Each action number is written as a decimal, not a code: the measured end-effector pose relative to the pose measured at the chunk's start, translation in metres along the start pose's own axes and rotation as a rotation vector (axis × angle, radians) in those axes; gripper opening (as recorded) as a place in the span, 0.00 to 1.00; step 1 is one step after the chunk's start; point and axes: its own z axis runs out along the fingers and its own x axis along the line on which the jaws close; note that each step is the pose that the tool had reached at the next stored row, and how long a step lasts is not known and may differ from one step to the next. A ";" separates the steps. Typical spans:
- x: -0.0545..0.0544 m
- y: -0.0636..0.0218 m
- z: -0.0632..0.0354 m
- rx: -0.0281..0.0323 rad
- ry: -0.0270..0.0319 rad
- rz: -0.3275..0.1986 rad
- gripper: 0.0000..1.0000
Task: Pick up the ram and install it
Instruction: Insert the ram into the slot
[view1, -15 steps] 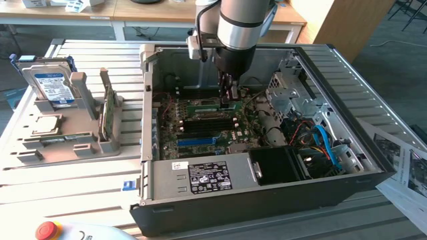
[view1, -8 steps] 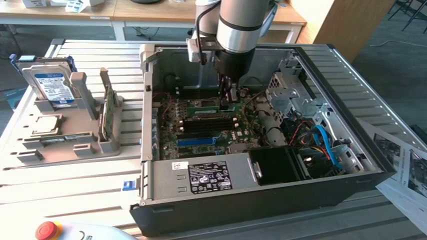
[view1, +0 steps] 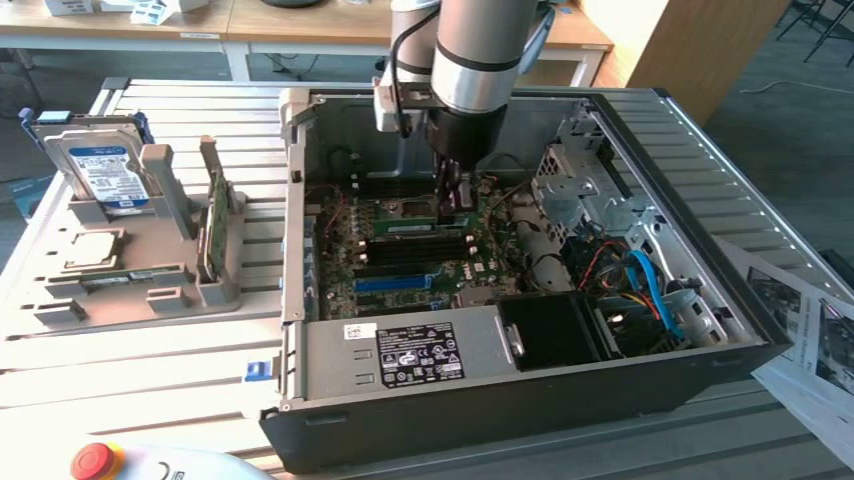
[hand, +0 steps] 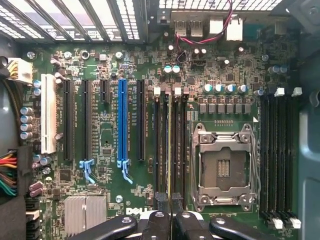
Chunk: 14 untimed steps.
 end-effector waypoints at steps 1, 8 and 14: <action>0.000 0.0001 0.0009 0.0000 0.0000 0.000 0.12; 0.000 0.0008 0.0065 -0.0001 0.0003 0.000 0.12; 0.000 0.0008 0.0066 0.0000 0.0001 0.000 0.12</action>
